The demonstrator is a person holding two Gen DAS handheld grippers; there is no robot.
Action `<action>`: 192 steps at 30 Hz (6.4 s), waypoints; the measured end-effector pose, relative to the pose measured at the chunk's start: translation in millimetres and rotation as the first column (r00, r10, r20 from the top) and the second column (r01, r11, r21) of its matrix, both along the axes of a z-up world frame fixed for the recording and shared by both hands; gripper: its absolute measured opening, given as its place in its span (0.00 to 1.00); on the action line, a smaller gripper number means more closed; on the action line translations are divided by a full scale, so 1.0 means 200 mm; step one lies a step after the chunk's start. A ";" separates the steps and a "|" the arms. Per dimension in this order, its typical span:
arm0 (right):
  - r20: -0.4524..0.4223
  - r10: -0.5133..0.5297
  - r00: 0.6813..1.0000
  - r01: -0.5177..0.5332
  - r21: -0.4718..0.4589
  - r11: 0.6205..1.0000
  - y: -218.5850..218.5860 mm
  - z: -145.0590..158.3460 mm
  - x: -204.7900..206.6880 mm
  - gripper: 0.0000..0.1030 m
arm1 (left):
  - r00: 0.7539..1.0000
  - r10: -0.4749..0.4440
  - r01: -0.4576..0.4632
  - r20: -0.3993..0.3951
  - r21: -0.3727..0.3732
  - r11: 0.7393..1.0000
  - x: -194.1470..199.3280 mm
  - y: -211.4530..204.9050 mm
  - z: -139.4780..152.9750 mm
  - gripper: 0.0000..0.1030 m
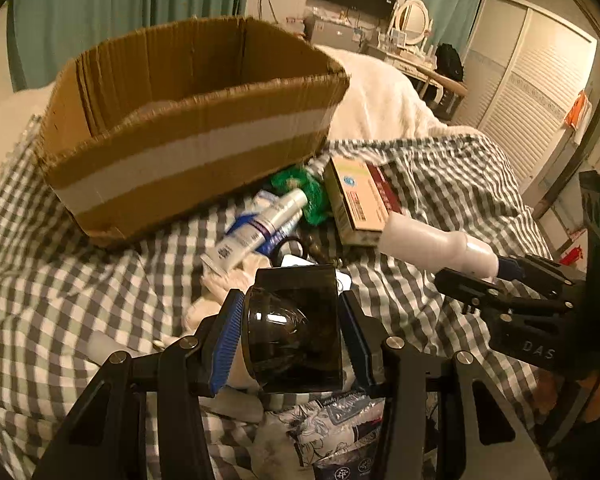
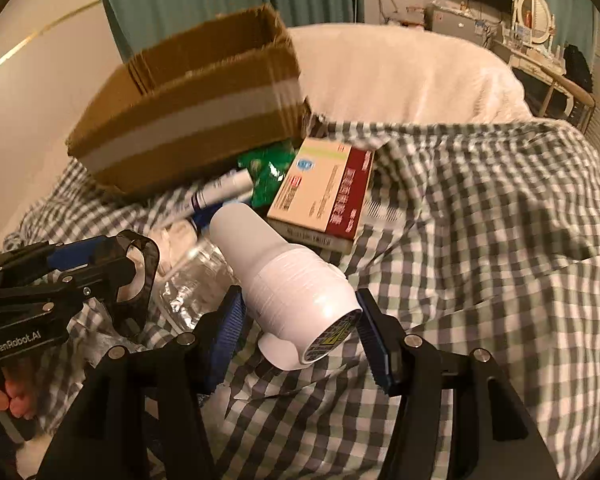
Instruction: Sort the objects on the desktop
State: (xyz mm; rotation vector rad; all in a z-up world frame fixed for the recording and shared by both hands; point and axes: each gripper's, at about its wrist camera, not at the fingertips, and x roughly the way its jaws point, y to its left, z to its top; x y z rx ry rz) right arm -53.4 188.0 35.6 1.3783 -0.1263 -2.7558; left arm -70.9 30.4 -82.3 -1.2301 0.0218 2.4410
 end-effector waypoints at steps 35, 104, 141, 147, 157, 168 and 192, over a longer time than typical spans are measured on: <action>-0.240 0.075 0.968 -0.081 -0.016 0.997 -0.15 0.54 0.00 0.54 | 0.934 0.195 -0.152 -0.298 0.162 0.975 -0.12 -0.26 0.58 0.48; -0.059 -0.159 0.986 0.157 -0.026 0.987 0.08 0.00 -0.17 0.72 | 0.923 0.366 -0.374 0.120 0.052 0.926 -0.36 -0.19 -0.30 0.98; 0.064 -0.216 0.974 0.217 -0.004 0.976 0.05 -0.23 -0.32 0.72 | 0.932 0.345 -0.351 0.112 0.047 0.935 -0.34 -0.22 -0.34 0.75; 0.030 -0.219 0.975 0.219 -0.023 0.975 0.03 -0.18 -0.25 0.72 | 0.932 0.352 -0.359 0.090 0.080 0.930 -0.25 -0.27 -0.26 0.74; -0.038 -0.201 0.979 0.199 -0.050 0.979 0.04 -0.05 -0.12 0.72 | 0.949 0.312 -0.315 0.048 0.066 0.947 -0.19 -0.23 -0.20 0.72; -0.096 -0.158 0.983 0.150 -0.085 0.985 -0.03 0.07 -0.04 0.71 | 0.949 0.301 -0.291 -0.095 0.108 0.951 -0.11 -0.20 -0.02 0.72; -0.296 -0.008 0.955 -0.032 -0.132 0.991 -0.30 0.57 -0.45 0.71 | 0.868 0.404 -0.355 -0.287 0.209 0.911 -0.49 -0.39 0.57 0.72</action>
